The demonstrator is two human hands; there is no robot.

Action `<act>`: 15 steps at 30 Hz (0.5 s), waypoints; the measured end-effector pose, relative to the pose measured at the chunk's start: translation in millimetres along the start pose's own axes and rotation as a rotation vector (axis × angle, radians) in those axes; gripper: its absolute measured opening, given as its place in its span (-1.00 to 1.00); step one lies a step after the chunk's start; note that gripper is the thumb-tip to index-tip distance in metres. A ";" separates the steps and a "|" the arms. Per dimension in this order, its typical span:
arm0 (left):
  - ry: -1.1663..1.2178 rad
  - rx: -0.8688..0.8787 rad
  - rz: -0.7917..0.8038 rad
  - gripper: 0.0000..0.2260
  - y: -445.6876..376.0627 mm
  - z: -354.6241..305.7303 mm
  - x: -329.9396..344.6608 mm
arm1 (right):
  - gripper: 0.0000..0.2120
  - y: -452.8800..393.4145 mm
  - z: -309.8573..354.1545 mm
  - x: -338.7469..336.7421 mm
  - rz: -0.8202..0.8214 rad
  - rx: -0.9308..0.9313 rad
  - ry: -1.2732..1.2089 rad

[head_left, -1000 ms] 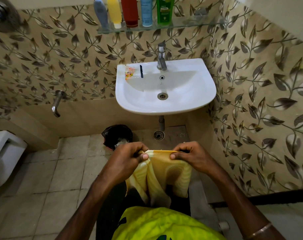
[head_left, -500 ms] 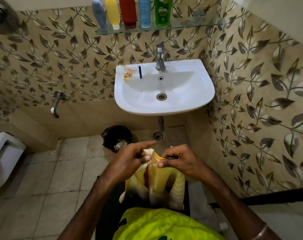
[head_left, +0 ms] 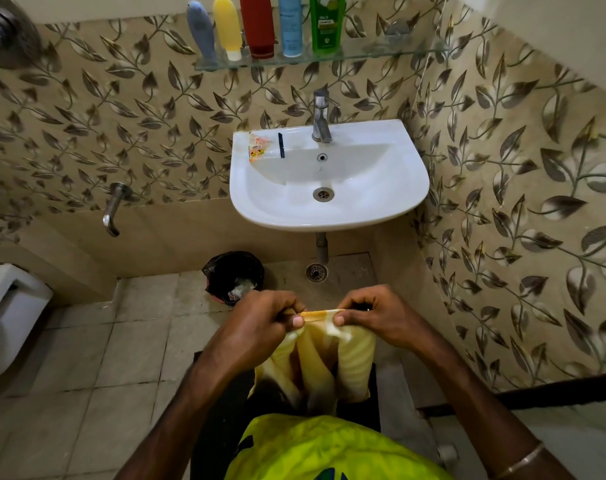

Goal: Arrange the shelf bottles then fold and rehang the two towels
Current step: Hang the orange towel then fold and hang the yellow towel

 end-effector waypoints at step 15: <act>-0.062 -0.121 -0.210 -0.83 -10.5 22.5 -11.9 | -0.95 9.5 24.9 7.3 0.047 -0.113 -0.017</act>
Point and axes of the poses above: each hand's wrist, its own y-axis away from the middle knuckle, its own x-axis out of the palm, z = x × y, the point moved 8 cm from there along -y, towards the middle knuckle, and after that the axes turned 10 degrees about y, right-handed, at the moved point
